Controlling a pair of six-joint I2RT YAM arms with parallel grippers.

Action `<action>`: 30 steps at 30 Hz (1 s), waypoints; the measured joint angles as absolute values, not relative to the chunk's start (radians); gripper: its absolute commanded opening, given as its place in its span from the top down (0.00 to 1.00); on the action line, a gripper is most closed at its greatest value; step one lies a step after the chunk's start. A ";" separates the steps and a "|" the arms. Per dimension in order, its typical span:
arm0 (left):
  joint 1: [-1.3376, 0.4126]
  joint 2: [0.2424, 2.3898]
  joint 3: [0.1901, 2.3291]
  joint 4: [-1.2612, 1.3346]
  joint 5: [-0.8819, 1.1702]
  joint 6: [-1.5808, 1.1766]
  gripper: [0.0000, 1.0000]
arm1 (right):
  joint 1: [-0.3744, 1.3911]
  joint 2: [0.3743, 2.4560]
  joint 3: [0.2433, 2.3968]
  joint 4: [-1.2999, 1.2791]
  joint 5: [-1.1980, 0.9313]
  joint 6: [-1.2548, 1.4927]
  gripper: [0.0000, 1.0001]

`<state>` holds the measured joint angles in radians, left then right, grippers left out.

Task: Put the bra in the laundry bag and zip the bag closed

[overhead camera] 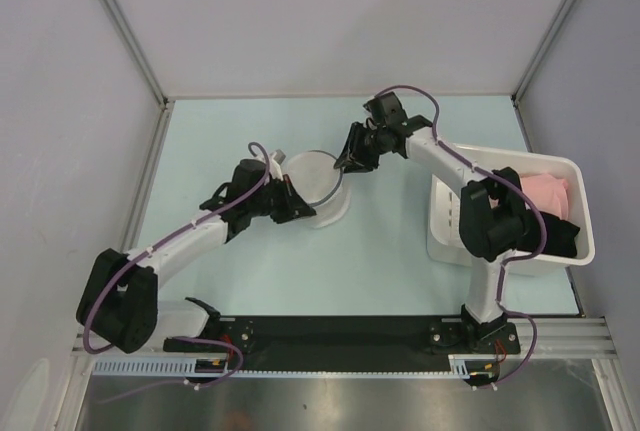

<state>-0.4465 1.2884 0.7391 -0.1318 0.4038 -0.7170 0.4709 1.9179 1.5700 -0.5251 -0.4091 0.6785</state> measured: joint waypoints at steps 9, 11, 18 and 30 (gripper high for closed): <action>-0.524 1.342 0.733 0.042 0.430 -0.896 1.00 | 0.486 1.772 1.475 -0.681 -0.391 0.727 0.29; -0.528 1.354 0.733 0.054 0.431 -0.909 1.00 | 0.508 1.694 1.388 -0.684 -0.390 0.757 0.31; -0.547 1.366 0.733 0.068 0.434 -0.922 1.00 | 0.595 1.620 1.249 -0.574 -0.395 0.881 0.38; -0.566 1.366 0.731 0.042 0.429 -0.923 1.00 | 0.599 1.724 1.255 -0.457 -0.406 0.937 1.00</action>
